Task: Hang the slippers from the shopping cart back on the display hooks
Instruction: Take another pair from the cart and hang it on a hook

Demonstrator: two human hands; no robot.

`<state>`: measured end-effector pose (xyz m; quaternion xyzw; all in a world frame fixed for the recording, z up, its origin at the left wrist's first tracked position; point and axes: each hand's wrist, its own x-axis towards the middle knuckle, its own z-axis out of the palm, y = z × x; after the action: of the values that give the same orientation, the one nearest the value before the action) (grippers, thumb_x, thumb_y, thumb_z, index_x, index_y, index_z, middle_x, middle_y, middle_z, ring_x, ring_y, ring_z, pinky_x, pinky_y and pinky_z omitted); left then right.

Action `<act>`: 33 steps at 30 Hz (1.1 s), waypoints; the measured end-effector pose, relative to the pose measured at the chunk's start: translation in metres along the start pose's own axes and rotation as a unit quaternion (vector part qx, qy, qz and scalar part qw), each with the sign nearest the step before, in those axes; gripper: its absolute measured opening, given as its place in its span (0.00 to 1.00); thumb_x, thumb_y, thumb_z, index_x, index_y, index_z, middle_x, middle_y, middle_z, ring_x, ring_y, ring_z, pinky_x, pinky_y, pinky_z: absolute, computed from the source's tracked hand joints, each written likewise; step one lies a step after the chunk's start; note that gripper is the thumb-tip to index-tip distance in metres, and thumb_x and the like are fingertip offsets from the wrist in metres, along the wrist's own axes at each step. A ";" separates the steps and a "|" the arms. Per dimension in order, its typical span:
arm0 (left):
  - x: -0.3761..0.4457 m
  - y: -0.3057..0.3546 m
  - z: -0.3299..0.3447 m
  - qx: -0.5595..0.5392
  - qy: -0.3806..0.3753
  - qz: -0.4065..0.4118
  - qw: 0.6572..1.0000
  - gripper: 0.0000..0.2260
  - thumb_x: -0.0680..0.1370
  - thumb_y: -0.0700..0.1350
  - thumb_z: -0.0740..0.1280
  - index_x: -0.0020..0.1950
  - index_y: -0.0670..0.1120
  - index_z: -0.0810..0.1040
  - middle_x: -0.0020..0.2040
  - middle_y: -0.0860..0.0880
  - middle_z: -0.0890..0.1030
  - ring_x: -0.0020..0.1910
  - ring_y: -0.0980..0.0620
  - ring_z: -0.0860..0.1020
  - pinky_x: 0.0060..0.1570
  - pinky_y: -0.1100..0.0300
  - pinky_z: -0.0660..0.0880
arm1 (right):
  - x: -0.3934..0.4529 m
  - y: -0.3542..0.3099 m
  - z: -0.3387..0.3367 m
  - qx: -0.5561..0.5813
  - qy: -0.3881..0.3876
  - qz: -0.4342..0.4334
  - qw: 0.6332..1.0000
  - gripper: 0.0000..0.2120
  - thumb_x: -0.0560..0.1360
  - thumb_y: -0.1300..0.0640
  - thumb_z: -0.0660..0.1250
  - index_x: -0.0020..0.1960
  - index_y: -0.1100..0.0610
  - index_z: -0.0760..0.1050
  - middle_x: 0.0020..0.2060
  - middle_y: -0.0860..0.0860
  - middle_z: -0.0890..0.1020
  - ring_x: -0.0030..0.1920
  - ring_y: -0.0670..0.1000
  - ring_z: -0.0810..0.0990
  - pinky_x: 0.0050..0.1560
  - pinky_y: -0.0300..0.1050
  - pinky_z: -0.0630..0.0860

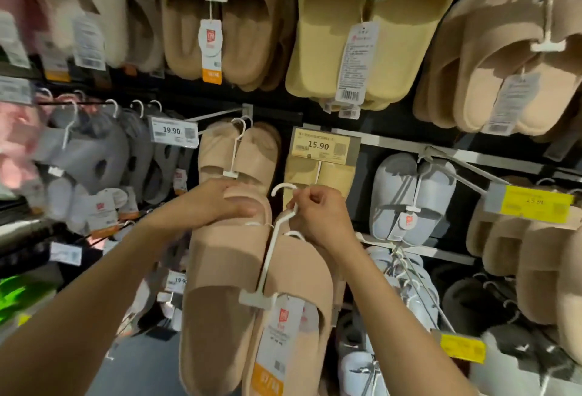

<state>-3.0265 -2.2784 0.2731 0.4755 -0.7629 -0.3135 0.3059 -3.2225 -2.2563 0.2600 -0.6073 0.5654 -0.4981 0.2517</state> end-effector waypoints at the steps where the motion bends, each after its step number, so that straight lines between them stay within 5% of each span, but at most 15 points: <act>1: 0.004 -0.012 -0.009 0.002 0.004 -0.007 1.000 0.11 0.67 0.53 0.75 0.46 0.56 0.78 0.38 0.60 0.82 0.42 0.65 0.79 0.38 0.71 0.70 | 0.008 -0.001 0.010 0.003 -0.004 0.002 1.000 0.14 0.76 0.59 0.62 0.35 0.63 0.79 0.40 0.60 0.83 0.44 0.58 0.80 0.48 0.54 0.76; 6: 0.030 -0.042 -0.040 0.011 -0.002 -0.013 1.000 0.10 0.73 0.42 0.71 0.46 0.55 0.72 0.41 0.59 0.75 0.38 0.66 0.74 0.36 0.80 0.67 | 0.047 -0.001 0.054 0.001 -0.005 0.000 1.000 0.17 0.74 0.57 0.63 0.27 0.52 0.77 0.33 0.56 0.82 0.38 0.55 0.80 0.45 0.51 0.76; 11: 0.064 -0.083 -0.075 0.030 0.025 -0.019 0.999 0.17 0.71 0.45 0.74 0.58 0.45 0.76 0.55 0.46 0.80 0.56 0.48 0.77 0.60 0.54 0.72 | 0.084 -0.014 0.091 0.001 0.014 -0.001 1.000 0.17 0.76 0.59 0.61 0.30 0.53 0.76 0.36 0.56 0.82 0.43 0.52 0.80 0.45 0.46 0.74; 13: 0.076 -0.101 -0.084 0.013 0.040 -0.021 0.999 0.23 0.70 0.46 0.74 0.63 0.44 0.73 0.60 0.49 0.77 0.60 0.50 0.74 0.62 0.56 0.69 | 0.098 -0.011 0.111 -0.010 0.040 0.001 0.999 0.14 0.77 0.58 0.62 0.33 0.57 0.77 0.33 0.53 0.80 0.39 0.52 0.79 0.42 0.45 0.73; 16: 0.094 -0.121 -0.084 -0.102 0.083 -0.023 0.991 0.21 0.72 0.36 0.71 0.64 0.43 0.72 0.57 0.52 0.74 0.56 0.56 0.72 0.52 0.68 0.66 | 0.114 0.004 0.142 -0.023 0.088 0.022 0.996 0.13 0.75 0.54 0.62 0.32 0.52 0.75 0.30 0.51 0.79 0.36 0.54 0.79 0.41 0.53 0.77; 20: 0.121 -0.142 -0.083 -0.206 0.115 -0.043 0.971 0.12 0.74 0.29 0.66 0.55 0.41 0.74 0.51 0.46 0.78 0.50 0.55 0.77 0.52 0.62 0.73 | 0.135 0.011 0.161 -0.070 0.160 0.001 0.985 0.12 0.76 0.57 0.62 0.36 0.58 0.76 0.34 0.55 0.81 0.37 0.55 0.79 0.41 0.54 0.76; 23: 0.139 -0.148 -0.098 -0.255 0.087 -0.039 0.962 0.10 0.70 0.30 0.68 0.35 0.44 0.75 0.29 0.54 0.81 0.36 0.59 0.79 0.42 0.58 0.74 | 0.154 0.000 0.161 -0.111 0.187 -0.031 0.976 0.11 0.77 0.57 0.60 0.38 0.58 0.74 0.34 0.55 0.80 0.36 0.53 0.77 0.36 0.48 0.73; 25: 0.155 -0.147 -0.107 -0.274 0.068 -0.040 0.959 0.07 0.69 0.36 0.69 0.34 0.45 0.73 0.20 0.55 0.77 0.26 0.60 0.76 0.29 0.67 0.74 | 0.168 -0.008 0.161 -0.142 0.183 -0.049 0.972 0.11 0.78 0.56 0.59 0.38 0.55 0.72 0.32 0.52 0.77 0.32 0.50 0.73 0.32 0.43 0.67; 28: 0.182 -0.141 -0.115 -0.233 0.077 -0.063 0.967 0.10 0.79 0.35 0.59 0.39 0.45 0.72 0.21 0.55 0.78 0.23 0.63 0.76 0.28 0.71 0.73 | 0.191 -0.016 0.164 -0.177 0.189 -0.049 0.965 0.11 0.78 0.56 0.58 0.40 0.58 0.74 0.36 0.55 0.80 0.37 0.55 0.76 0.34 0.46 0.69; 31: 0.196 -0.140 -0.121 -0.145 0.117 -0.038 0.982 0.03 0.77 0.36 0.65 0.47 0.38 0.77 0.35 0.48 0.80 0.30 0.60 0.77 0.28 0.73 0.71 | 0.210 -0.023 0.171 -0.214 0.175 -0.067 0.959 0.11 0.78 0.57 0.58 0.42 0.61 0.75 0.39 0.58 0.81 0.42 0.58 0.77 0.37 0.47 0.68; 33: 0.206 -0.146 -0.125 -0.134 0.133 -0.050 0.981 0.07 0.76 0.39 0.66 0.51 0.37 0.77 0.42 0.43 0.80 0.35 0.54 0.76 0.29 0.70 0.71 | 0.221 -0.027 0.175 -0.243 0.167 -0.079 0.952 0.12 0.78 0.56 0.57 0.45 0.61 0.76 0.41 0.58 0.81 0.44 0.58 0.77 0.36 0.44 0.63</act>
<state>-2.9269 -2.5422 0.2723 0.5048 -0.6418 -0.3620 0.4497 -3.0849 -2.5026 0.2881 -0.6008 0.6536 -0.4583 -0.0412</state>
